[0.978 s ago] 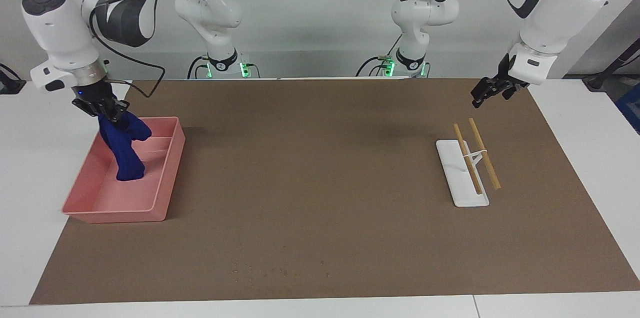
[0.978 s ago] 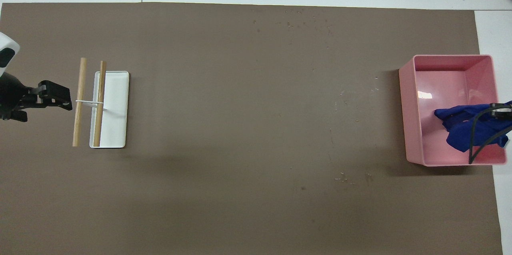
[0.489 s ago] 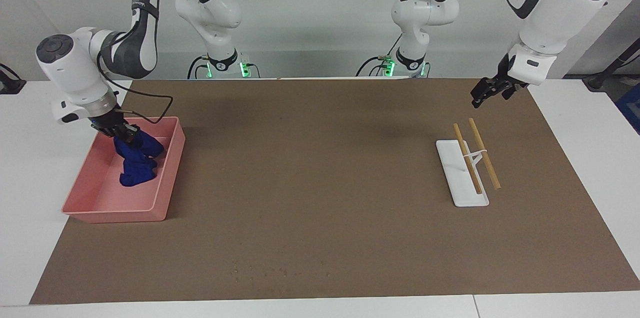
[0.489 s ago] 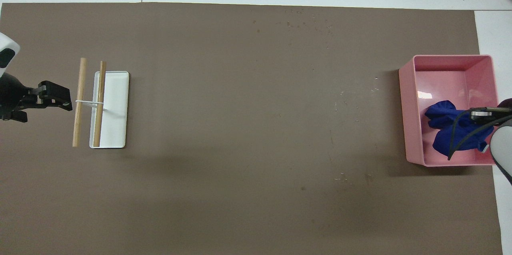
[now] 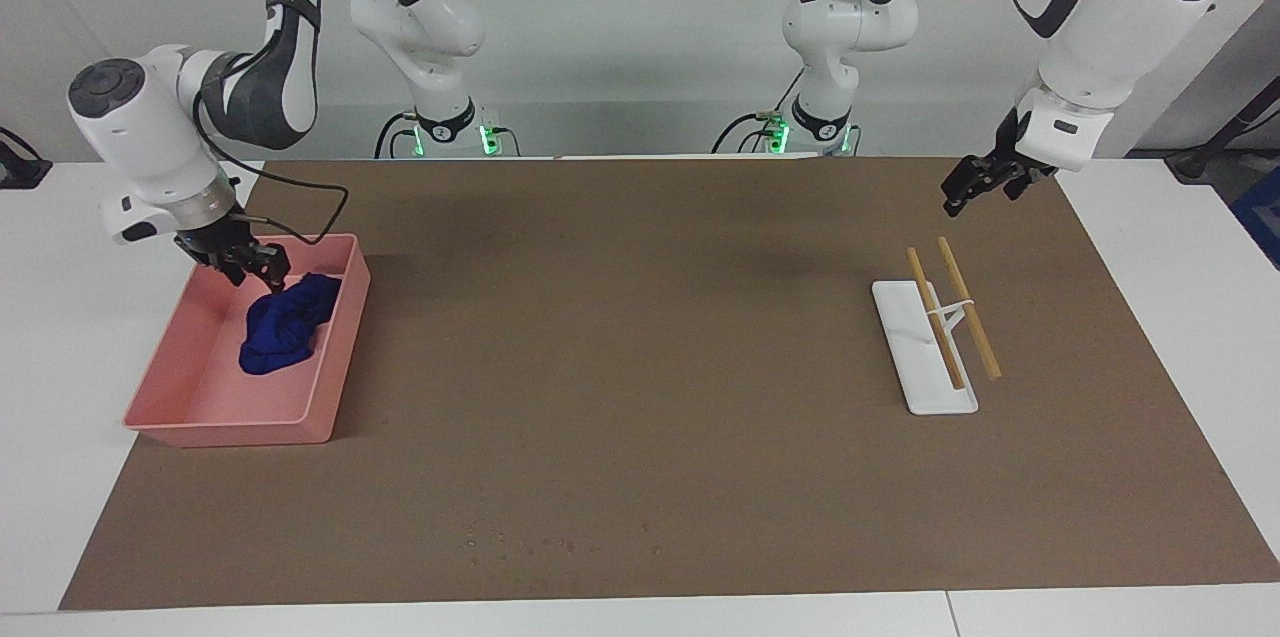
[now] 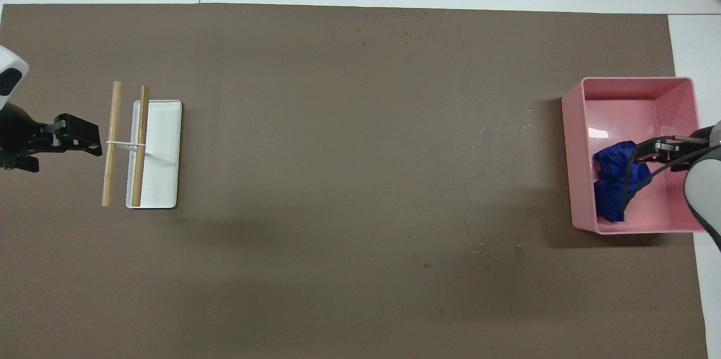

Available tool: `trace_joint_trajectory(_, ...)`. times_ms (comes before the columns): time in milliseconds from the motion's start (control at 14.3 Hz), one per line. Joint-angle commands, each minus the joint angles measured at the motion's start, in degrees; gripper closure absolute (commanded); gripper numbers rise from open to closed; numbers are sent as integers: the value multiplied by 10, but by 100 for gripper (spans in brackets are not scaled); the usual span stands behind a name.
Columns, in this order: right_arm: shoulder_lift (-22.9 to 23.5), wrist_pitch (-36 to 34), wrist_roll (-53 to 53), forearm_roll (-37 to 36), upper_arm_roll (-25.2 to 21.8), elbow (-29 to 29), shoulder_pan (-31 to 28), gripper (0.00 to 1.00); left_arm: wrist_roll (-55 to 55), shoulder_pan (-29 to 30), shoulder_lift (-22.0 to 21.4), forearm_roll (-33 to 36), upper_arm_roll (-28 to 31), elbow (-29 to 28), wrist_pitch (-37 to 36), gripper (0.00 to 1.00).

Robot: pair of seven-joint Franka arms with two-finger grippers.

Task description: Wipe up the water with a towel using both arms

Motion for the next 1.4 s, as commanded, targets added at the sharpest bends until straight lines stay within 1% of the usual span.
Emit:
trace_joint_trajectory(0,-8,-86,10,7,4,69,35,2,5,-10,-6,10,7,-3,1,0)
trace_joint_trajectory(140,-20,-112,10,8,8,94,60,2,5,-10,-6,10,7,-6,4,0)
trace_joint_trajectory(210,-20,-132,18,8,18,112,79,2,5,-10,-7,10,7,-6,2,0)
trace_joint_trajectory(419,-13,-191,109,2,19,176,143,2,5,-9,-7,10,7,-8,2,0)
trace_joint_trajectory(629,-12,-218,114,7,20,226,148,2,5,-10,-7,10,7,-9,4,0)
trace_joint_trajectory(838,-1,-268,113,9,17,277,138,2,5,-9,-7,9,7,-9,3,0)
trace_joint_trajectory(908,1,-277,112,9,17,281,137,2,5,-9,-7,10,7,-9,1,0)
trace_joint_trajectory(1048,1,-286,106,11,16,274,133,0,4,-11,-7,10,3,8,-17,0)
trace_joint_trajectory(1118,-2,-293,106,25,15,272,134,0,2,-11,-8,10,-4,16,-25,0)
trace_joint_trajectory(1327,-8,-291,105,28,15,259,138,0,4,-10,-14,10,-12,5,-16,0)
